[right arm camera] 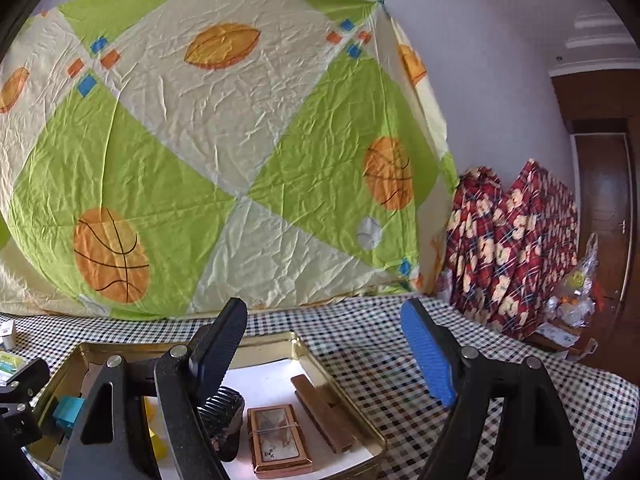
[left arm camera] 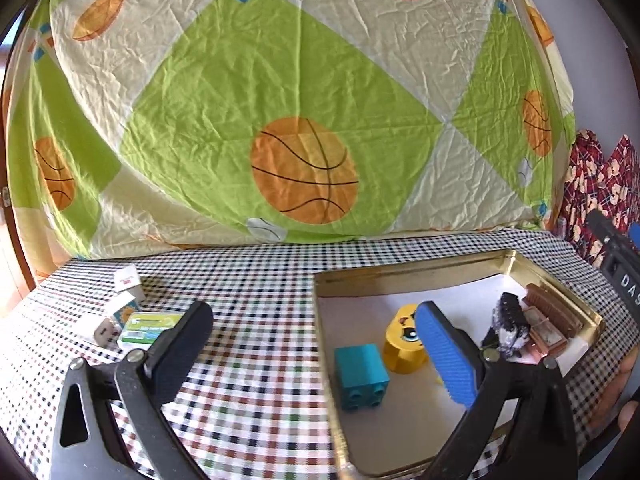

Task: Organize rigid objects
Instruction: 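Withdraw both tools from the tray toward the remaining items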

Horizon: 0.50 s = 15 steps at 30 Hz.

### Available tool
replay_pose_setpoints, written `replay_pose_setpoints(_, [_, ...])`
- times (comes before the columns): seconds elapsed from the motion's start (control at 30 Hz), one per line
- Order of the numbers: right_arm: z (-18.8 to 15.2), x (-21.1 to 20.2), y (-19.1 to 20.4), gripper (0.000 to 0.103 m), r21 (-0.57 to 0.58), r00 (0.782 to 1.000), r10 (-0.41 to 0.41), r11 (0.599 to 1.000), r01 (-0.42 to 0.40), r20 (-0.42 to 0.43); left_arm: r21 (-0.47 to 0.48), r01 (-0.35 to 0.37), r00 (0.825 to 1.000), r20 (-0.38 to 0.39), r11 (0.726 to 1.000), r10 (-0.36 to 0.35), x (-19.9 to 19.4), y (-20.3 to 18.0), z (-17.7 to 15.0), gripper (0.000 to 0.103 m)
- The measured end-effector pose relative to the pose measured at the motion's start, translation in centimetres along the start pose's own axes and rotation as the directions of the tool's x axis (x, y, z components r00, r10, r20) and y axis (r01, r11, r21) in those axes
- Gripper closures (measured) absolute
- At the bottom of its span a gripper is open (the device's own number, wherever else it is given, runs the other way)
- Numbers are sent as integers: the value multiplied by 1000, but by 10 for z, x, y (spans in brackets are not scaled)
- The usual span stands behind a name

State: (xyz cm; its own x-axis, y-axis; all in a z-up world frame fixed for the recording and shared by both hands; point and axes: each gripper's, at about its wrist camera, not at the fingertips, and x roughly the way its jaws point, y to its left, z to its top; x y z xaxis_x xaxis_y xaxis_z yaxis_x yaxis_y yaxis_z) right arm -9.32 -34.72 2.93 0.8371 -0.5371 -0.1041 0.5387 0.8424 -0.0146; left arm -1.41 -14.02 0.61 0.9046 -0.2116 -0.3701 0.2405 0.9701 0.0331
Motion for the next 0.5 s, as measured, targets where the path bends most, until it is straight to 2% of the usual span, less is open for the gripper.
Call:
replay_pose_setpoints(0.1, [1,-7,7,12,-24,1000,-23,999,23,16,18,-36,999,15,999,36,-5,10,-2,1])
replay_pose_setpoints(0.33, [-1,-16,23,11,-7,1000,-19,1000,19,-1,-21,-96,995,12,995,96,-6,45,-3,1])
replay_pose_setpoints(0.5, [-3,-19,39,11,36,1000,8,999,-7,-30,8,-146,989,19,989,146,-7,65,-4,1])
